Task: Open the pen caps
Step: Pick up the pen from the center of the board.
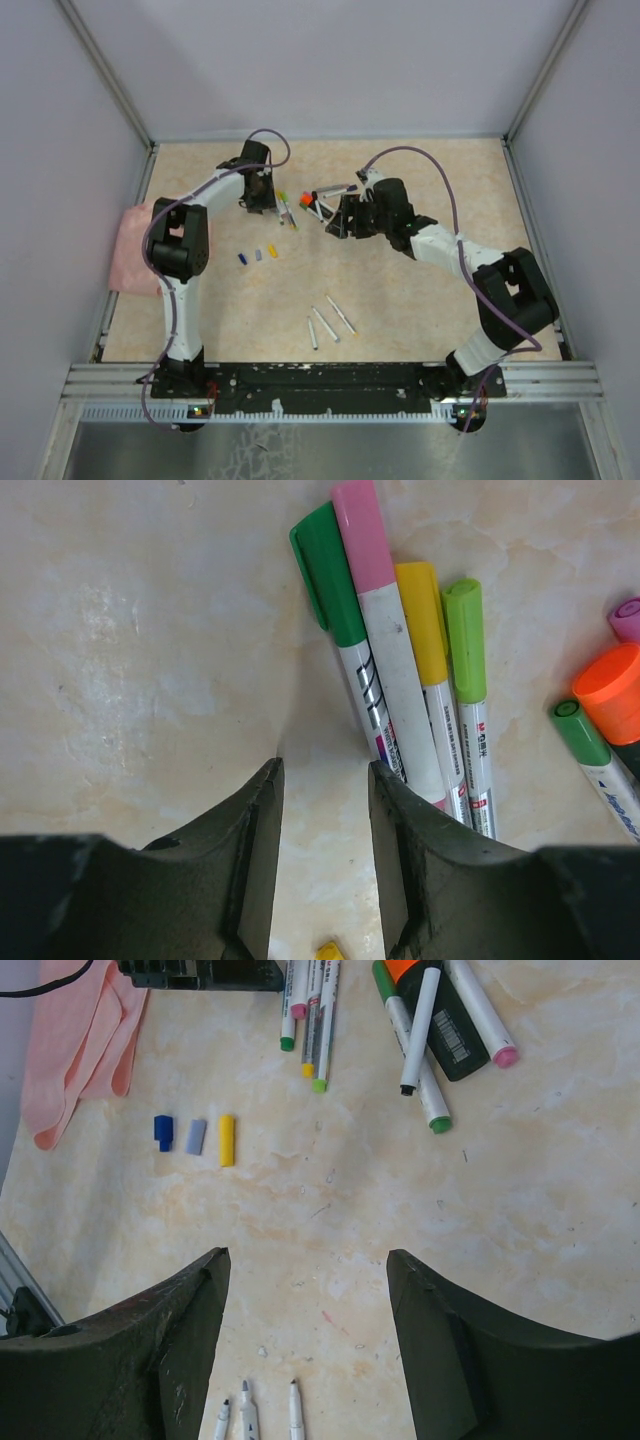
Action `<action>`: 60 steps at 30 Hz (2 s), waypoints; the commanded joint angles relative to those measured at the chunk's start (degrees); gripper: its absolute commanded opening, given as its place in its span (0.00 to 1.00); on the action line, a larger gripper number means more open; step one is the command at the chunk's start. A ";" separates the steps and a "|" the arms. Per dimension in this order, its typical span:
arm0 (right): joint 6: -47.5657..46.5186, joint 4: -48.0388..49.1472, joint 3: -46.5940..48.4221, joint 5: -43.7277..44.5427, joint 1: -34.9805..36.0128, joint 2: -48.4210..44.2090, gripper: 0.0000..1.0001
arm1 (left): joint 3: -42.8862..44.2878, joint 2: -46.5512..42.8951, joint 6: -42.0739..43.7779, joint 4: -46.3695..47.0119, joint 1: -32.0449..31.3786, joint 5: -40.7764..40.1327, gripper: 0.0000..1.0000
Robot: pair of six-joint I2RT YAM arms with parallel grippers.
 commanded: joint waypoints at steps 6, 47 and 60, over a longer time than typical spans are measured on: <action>0.39 2.78 2.39 -0.67 -0.17 0.24 0.64 | 2.19 -0.98 0.62 -1.15 -0.14 0.00 0.45; 0.13 2.60 1.91 -0.73 -0.34 -0.06 0.64 | 2.57 0.40 -0.40 -1.36 -1.64 -0.97 0.45; 0.12 2.51 1.55 -0.60 -0.36 -0.54 0.64 | 1.81 1.91 -0.07 -1.41 -1.63 -0.18 0.42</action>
